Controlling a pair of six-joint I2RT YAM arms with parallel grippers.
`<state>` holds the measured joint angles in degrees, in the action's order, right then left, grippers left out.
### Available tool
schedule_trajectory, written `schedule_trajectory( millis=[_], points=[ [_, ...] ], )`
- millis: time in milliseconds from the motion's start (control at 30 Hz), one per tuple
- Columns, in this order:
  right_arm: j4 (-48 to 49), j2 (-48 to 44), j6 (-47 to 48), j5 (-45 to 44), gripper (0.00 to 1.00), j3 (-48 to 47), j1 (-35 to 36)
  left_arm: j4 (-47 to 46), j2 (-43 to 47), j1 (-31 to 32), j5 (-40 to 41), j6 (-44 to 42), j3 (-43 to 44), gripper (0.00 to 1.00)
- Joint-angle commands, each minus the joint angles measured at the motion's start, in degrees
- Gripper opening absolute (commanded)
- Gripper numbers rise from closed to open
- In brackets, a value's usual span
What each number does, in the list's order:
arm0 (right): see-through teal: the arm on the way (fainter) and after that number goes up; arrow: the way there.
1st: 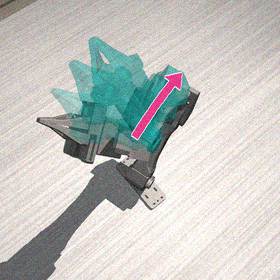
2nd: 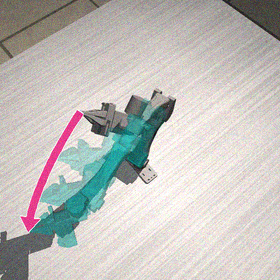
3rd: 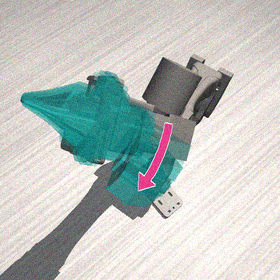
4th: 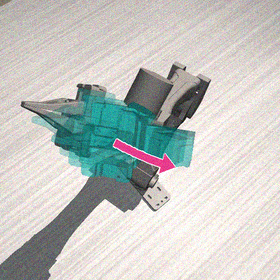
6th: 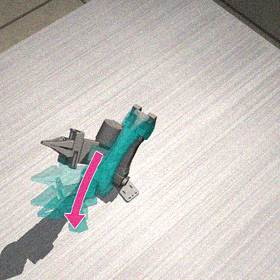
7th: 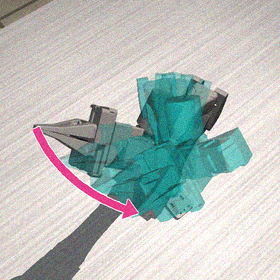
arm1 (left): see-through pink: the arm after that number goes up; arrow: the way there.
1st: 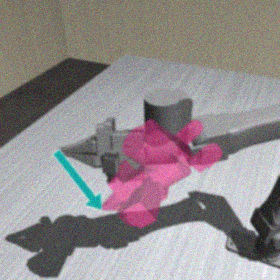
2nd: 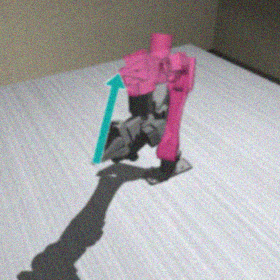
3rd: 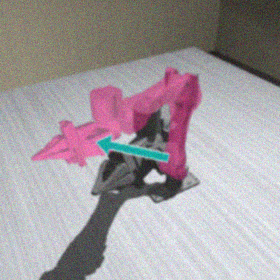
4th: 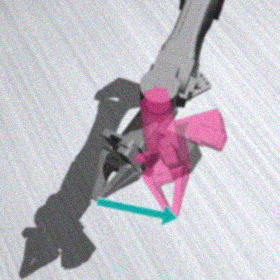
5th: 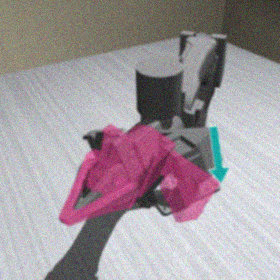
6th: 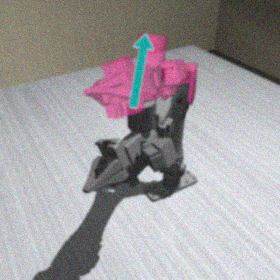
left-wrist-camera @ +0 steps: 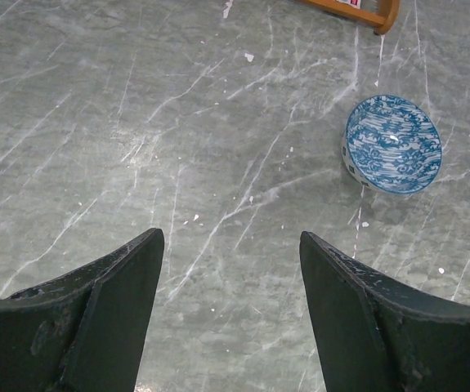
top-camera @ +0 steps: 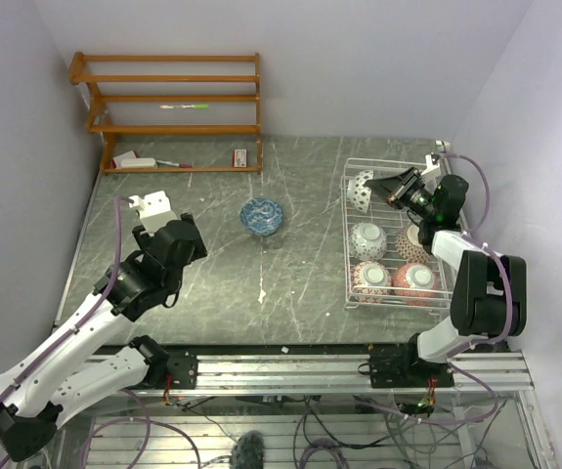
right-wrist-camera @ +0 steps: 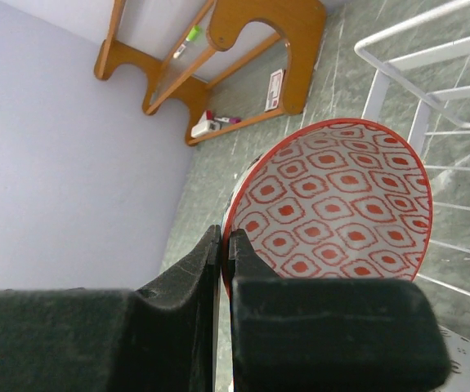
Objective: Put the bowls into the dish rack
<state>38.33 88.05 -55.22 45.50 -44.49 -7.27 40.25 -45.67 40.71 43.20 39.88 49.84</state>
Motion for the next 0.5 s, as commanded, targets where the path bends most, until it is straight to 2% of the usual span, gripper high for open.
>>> schedule_trajectory(
  millis=[0, 167, 467],
  points=[
    [11.3, 2.1, -6.1, 4.2, 0.0, 0.0, -0.8, -0.5, -0.3, 0.1, 0.2, -0.2, 0.9, 0.78],
    [8.0, 4.9, -4.9, 2.4, 0.0, -0.6, -1.1, -0.3, 0.2, 0.2, 0.6, -0.3, 1.2, 0.78],
    [17.2, 15.4, -10.0, 5.3, 0.0, -1.1, -2.6, -0.2, 0.4, 0.1, 0.5, -0.6, 1.4, 0.78]
  ],
)
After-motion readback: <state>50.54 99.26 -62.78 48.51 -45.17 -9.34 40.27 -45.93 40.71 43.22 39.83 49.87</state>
